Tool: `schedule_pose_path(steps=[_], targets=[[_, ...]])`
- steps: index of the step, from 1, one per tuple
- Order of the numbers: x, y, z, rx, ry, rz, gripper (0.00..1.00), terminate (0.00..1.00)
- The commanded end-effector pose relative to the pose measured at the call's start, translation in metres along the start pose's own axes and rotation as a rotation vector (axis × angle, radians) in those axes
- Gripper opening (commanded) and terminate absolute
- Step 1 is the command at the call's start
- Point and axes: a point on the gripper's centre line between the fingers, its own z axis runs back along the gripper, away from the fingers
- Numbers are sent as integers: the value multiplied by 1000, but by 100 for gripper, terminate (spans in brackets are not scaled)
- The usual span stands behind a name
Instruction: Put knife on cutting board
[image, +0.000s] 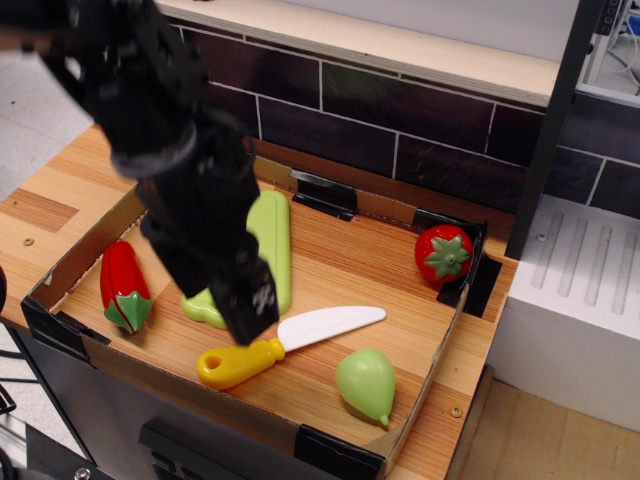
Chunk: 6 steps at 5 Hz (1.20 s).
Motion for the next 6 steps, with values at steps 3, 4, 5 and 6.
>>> schedule_pose_path(steps=[3, 4, 5, 6], targets=[[12, 22, -18, 52, 67, 62, 100, 0], [9, 20, -24, 49, 79, 82, 100, 0], [7, 19, -35, 57, 70, 85, 100, 0], [6, 18, -51, 83, 77, 71, 100, 0]])
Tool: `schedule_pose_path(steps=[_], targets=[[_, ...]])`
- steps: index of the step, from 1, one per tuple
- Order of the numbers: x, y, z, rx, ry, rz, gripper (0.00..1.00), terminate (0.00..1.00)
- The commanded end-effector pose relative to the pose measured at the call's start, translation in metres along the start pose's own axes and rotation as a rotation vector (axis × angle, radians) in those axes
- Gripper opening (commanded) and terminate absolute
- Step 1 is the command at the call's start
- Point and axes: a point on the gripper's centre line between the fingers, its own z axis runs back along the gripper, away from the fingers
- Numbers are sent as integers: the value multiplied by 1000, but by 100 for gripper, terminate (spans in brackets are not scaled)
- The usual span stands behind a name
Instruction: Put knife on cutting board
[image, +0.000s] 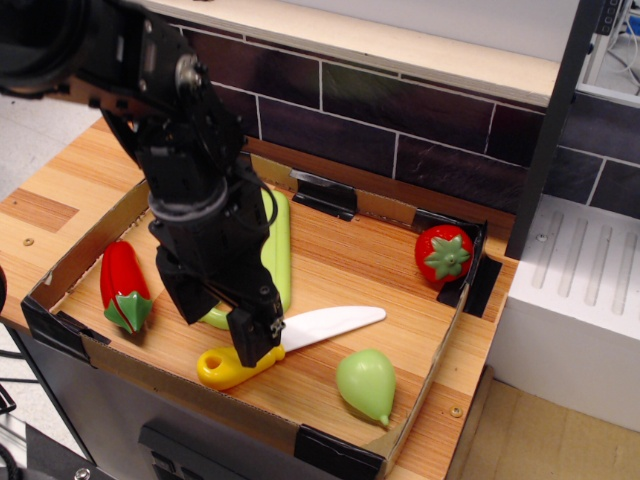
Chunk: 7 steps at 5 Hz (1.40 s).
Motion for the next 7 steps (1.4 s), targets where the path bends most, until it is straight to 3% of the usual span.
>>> schedule_pose_path(steps=[1, 3, 4, 6, 7], targets=[[2, 0, -15, 31, -5, -4, 100, 0], [-3, -8, -16, 15, 24, 18, 100, 0], [-6, -11, -16, 8, 34, 19, 0, 0], [-5, -8, -16, 9, 12, 13, 0, 0], [-3, -10, 3, 1, -65, -49, 0, 0]])
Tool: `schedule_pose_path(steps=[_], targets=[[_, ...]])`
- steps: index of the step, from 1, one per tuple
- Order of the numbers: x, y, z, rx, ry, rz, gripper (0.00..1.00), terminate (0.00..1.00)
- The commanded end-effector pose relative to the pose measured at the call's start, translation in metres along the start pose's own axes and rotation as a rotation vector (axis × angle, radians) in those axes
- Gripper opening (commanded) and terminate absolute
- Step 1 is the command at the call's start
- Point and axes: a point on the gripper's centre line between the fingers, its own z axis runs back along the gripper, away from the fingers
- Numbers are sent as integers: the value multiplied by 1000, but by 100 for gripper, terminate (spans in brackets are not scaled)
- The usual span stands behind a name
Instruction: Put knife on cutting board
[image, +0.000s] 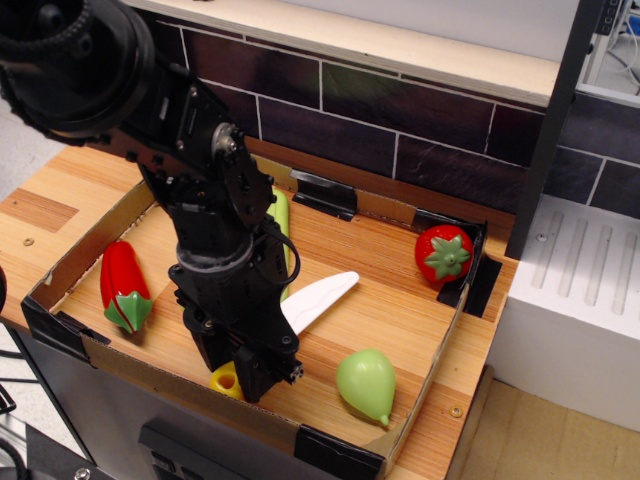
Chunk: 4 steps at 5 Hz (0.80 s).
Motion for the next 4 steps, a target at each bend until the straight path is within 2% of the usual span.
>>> schedule_pose_path(steps=[1, 2, 3, 4], targets=[[9, 4, 43, -30, -167, -81, 0, 0], [19, 16, 53, -22, -225, 51, 0, 0], [34, 40, 61, -92, -155, 309, 0, 0], [39, 57, 59, -97, -128, 502, 0, 0]])
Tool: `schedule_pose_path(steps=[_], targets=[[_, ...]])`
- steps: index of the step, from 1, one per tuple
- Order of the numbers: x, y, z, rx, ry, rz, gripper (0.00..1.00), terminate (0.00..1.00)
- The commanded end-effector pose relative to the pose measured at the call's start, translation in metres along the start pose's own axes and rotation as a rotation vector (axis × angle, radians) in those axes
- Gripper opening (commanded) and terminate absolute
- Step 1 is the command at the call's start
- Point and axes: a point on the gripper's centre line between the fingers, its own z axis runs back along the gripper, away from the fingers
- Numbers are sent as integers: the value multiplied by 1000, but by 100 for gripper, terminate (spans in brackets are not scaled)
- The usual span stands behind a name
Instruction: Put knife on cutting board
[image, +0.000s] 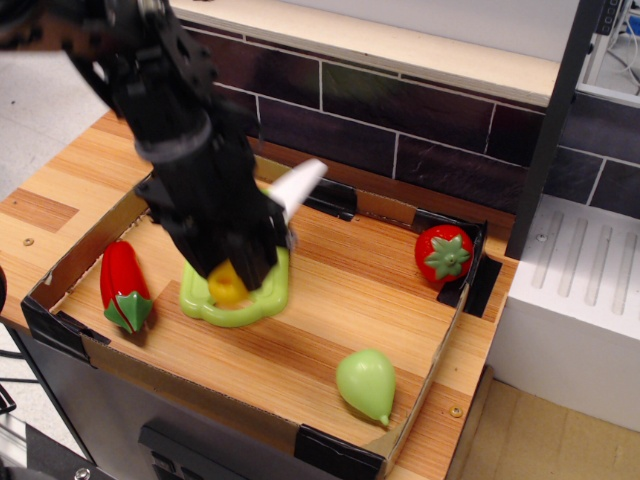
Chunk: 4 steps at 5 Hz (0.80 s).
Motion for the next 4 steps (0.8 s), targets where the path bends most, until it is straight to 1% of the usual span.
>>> schedule_pose_path(steps=[1, 2, 3, 4], targets=[[12, 23, -8, 34, 2, 212, 0, 0], [11, 29, -17, 39, 11, 210, 0, 0], [9, 31, -26, 62, 24, 184, 0, 0], [10, 35, -28, 68, 28, 191, 0, 0]])
